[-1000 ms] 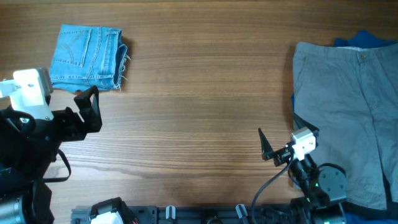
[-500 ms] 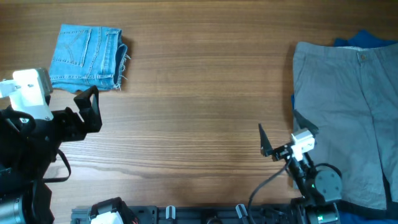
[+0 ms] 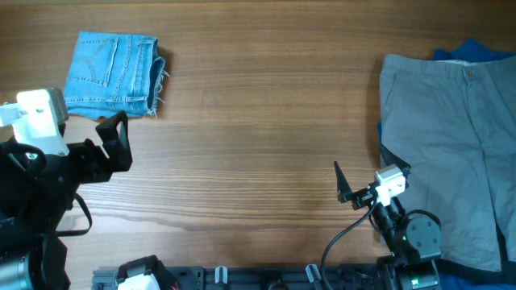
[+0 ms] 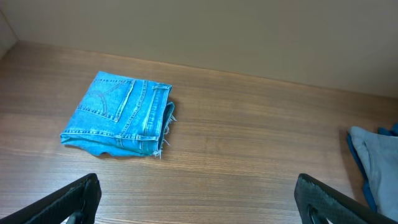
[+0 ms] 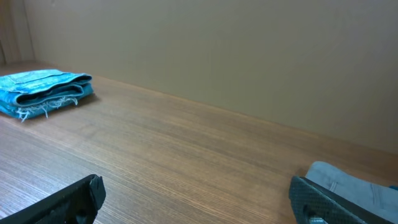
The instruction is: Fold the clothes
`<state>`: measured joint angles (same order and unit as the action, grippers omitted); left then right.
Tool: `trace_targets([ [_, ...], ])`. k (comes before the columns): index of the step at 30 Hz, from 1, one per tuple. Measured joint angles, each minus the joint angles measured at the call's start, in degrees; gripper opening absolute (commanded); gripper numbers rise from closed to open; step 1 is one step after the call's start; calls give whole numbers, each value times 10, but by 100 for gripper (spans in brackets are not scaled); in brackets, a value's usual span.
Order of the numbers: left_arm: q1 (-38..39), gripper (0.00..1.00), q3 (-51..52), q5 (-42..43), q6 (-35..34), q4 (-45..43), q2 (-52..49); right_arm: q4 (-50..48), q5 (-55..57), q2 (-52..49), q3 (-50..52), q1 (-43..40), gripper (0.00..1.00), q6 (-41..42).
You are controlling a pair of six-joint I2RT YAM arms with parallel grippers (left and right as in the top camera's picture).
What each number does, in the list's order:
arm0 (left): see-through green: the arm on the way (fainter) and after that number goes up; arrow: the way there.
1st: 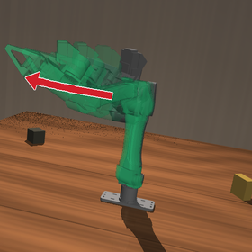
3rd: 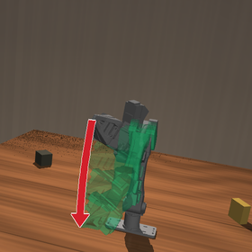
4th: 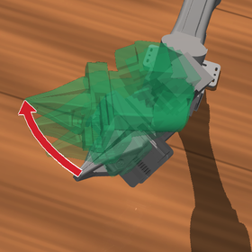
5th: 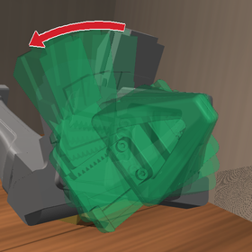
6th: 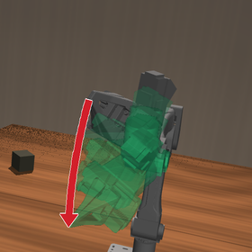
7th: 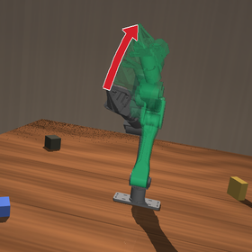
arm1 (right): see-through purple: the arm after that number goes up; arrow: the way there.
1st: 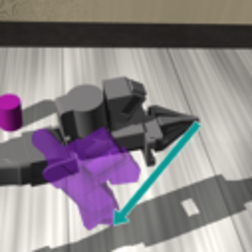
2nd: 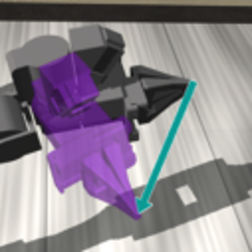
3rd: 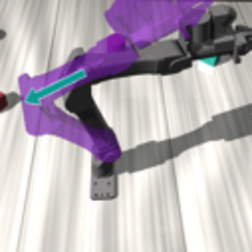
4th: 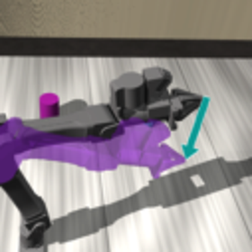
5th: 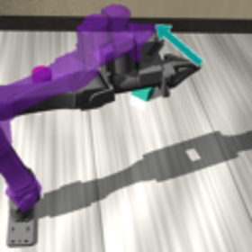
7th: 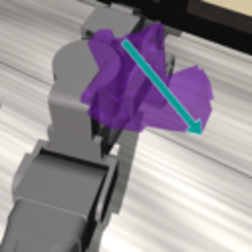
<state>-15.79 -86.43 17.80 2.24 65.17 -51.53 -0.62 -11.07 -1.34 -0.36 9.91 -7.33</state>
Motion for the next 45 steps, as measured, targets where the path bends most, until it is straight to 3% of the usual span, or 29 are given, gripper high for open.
trace_targets([
  [7,0,100,1,-8,0,15,1,0,0,0,0,0,100,0],
  [10,12,100,62,-17,0,-106,35,-1,0,-1,0,0,100,0],
  [13,34,100,252,-21,-5,-323,132,0,1,-2,0,0,100,0],
  [20,48,100,547,-20,-53,-530,335,0,2,-3,0,0,100,0],
  [25,57,100,686,-18,-63,-635,482,0,2,-4,0,0,100,0],
  [30,58,100,823,-15,-64,-775,507,0,2,-3,0,0,100,0],
  [36,67,100,861,-14,-65,-744,508,0,2,-4,0,0,100,0],
  [42,67,100,861,-14,-65,-630,508,0,2,-4,0,0,100,0],
  [45,67,100,861,-15,-65,-628,507,0,2,-4,0,0,100,0],
])
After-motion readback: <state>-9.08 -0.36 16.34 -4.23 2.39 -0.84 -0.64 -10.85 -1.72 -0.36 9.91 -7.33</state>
